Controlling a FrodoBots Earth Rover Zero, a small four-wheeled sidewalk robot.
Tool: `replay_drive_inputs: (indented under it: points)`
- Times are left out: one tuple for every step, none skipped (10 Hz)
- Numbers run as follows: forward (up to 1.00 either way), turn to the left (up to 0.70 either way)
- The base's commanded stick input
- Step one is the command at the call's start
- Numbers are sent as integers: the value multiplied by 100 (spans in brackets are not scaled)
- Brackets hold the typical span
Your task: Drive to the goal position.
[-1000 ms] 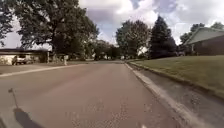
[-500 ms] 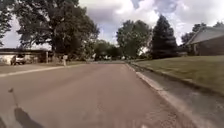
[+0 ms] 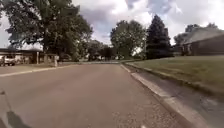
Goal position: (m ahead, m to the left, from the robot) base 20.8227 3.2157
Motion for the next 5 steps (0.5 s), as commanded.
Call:
replay_drive_inputs:
  points:
    - [100,0]
    - [100,0]
    - [100,0]
    - [100,0]
    - [100,-1]
